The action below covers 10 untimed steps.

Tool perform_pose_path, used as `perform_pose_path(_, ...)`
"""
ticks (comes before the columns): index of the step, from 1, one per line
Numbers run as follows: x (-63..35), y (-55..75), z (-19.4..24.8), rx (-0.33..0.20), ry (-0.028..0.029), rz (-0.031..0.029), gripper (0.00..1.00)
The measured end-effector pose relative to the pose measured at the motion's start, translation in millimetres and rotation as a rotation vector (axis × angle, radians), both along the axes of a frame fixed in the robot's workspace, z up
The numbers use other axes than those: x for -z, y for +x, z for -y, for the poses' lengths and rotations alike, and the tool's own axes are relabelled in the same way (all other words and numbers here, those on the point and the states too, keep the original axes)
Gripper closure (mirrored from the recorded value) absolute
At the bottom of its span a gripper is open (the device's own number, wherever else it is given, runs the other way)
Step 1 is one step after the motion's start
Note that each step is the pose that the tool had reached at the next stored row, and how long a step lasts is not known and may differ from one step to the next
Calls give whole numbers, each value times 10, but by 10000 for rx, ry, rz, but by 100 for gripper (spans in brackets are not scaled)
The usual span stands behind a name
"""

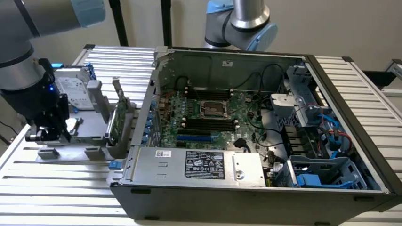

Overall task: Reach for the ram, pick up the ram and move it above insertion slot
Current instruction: 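Pick up the ram and move it above insertion slot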

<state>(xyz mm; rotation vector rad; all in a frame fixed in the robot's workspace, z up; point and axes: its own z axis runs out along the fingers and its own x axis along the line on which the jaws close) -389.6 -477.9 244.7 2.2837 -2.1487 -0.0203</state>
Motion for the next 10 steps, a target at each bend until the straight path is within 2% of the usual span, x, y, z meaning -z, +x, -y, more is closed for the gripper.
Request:
perform_pose_path(5,-227,54,0,0,-1,-9,87)
perform_pose_path(10,-454,166,0,0,0,-18,87)
